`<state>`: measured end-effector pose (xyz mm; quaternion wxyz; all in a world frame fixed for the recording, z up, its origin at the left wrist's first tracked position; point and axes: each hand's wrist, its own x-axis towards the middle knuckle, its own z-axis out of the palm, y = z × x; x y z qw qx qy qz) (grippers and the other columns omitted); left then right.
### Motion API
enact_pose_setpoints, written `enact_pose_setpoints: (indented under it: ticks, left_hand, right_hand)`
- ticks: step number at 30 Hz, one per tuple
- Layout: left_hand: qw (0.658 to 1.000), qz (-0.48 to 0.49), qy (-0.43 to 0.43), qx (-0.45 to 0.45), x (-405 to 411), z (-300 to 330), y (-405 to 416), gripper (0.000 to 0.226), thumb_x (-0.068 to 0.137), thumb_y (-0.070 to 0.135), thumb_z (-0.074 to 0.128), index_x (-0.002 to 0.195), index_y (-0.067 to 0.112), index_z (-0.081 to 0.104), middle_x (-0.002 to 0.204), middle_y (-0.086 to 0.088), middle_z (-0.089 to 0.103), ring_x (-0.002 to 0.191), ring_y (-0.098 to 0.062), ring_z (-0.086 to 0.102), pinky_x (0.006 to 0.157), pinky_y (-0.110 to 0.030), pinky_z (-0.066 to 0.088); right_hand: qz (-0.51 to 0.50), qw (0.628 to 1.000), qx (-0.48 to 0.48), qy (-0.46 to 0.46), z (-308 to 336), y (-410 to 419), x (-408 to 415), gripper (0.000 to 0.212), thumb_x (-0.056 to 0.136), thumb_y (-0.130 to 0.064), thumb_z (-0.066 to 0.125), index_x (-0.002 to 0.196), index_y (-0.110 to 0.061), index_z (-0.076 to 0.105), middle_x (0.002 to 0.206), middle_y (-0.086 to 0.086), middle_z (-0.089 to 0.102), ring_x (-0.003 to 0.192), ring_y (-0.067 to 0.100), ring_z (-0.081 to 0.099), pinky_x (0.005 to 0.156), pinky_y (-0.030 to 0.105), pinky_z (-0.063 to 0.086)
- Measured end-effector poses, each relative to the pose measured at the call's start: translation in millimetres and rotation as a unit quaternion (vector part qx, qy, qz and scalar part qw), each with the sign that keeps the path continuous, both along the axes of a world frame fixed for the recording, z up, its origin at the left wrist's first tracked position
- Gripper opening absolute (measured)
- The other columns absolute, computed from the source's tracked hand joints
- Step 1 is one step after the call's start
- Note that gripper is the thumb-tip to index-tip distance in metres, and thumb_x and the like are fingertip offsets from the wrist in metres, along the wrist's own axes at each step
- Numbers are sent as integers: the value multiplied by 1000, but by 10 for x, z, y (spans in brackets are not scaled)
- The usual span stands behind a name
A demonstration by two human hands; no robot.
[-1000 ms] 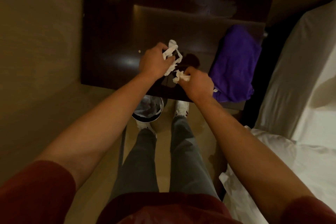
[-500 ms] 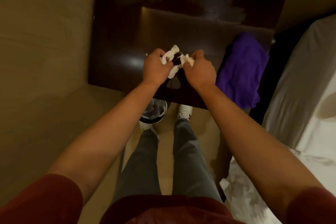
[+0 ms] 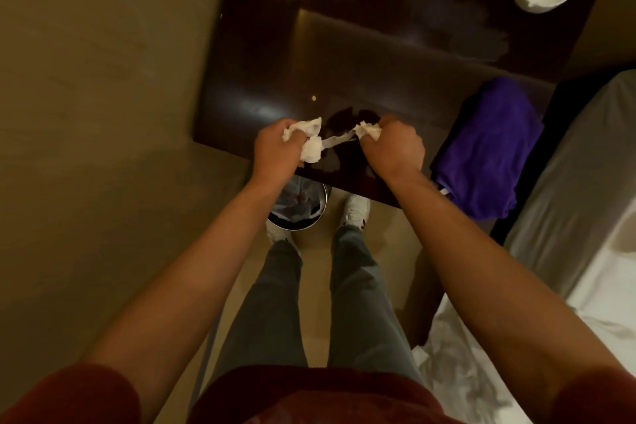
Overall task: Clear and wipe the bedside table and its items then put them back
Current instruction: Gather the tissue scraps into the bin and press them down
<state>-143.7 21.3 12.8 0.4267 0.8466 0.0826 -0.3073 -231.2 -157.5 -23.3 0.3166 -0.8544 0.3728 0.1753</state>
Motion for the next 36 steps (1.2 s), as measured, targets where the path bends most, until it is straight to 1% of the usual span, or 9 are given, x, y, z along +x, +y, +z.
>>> enact_pose_setpoints:
  ticks: [4, 10, 12, 15, 18, 20, 25, 30, 36]
  left_hand:
    - [999, 15, 7, -29, 14, 29, 145, 6, 92, 13, 63, 90, 11, 68, 75, 4, 65, 57, 4, 64, 46, -12, 46]
    - [990, 74, 72, -100, -26, 59, 340, 13, 76, 33, 62, 76, 21, 67, 57, 11, 66, 51, -5, 62, 44, -23, 48]
    - [987, 85, 87, -109, -40, 35, 400, 12, 84, 26, 59, 78, 24, 69, 61, 10, 69, 53, -7, 65, 48, -27, 51]
    - [975, 126, 125, -131, -22, 22, 414, 18, 82, 27, 58, 72, 25, 73, 64, 5, 72, 53, -10, 66, 47, -26, 50]
    - [972, 113, 139, -156, 15, 36, 437, 12, 67, 41, 66, 69, 33, 75, 70, 5, 75, 57, -10, 69, 49, -25, 52]
    - [967, 117, 144, -176, 21, 20, 409, 16, 70, 45, 73, 75, 30, 76, 73, 4, 75, 63, -12, 71, 51, -26, 53]
    - [974, 121, 118, -151, 79, -38, 399, 8, 88, 24, 75, 84, 21, 69, 77, 3, 73, 62, -5, 70, 50, -20, 52]
    - [980, 105, 104, -133, 114, -61, 413, 16, 90, 6, 69, 86, 21, 65, 82, 1, 68, 67, -6, 65, 50, -18, 52]
    - [980, 116, 87, -135, 145, -132, 587, 19, 85, 8, 68, 81, 26, 69, 69, 15, 70, 65, 2, 65, 59, -16, 51]
  right_hand:
    - [-20, 999, 36, -10, 35, 87, -11, 38, 92, -40, 70, 119, -14, 63, 111, 14, 72, 101, 36, 69, 73, 31, 44]
    - [-11, 997, 67, -38, 106, 338, 77, 38, 86, -32, 71, 119, -23, 53, 104, 4, 68, 94, 31, 68, 71, 32, 44]
    - [35, 996, 76, -24, 110, 433, 121, 45, 86, -32, 70, 127, -25, 55, 112, 8, 71, 97, 32, 68, 73, 33, 48]
    - [70, 995, 73, -5, 79, 576, 180, 36, 86, -33, 70, 122, -25, 65, 113, 11, 72, 104, 35, 68, 79, 35, 49]
    - [34, 998, 54, -19, 65, 655, 280, 36, 89, -37, 69, 122, -22, 67, 110, 13, 74, 103, 35, 69, 79, 33, 49]
    - [7, 999, 23, -32, 64, 582, 372, 35, 90, -37, 69, 122, -22, 65, 109, 11, 74, 101, 34, 70, 78, 32, 48]
    - [21, 997, -28, -69, 111, 519, 788, 30, 92, -33, 71, 118, -23, 59, 111, 7, 72, 102, 31, 70, 86, 46, 58]
    - [82, 994, -70, -35, 52, 520, 1003, 32, 96, -33, 68, 124, -21, 60, 118, 11, 71, 108, 36, 68, 85, 44, 54]
    - [140, 985, -103, 25, 33, 476, 1159, 20, 96, -23, 64, 111, -11, 67, 115, 19, 70, 107, 44, 67, 82, 43, 52]
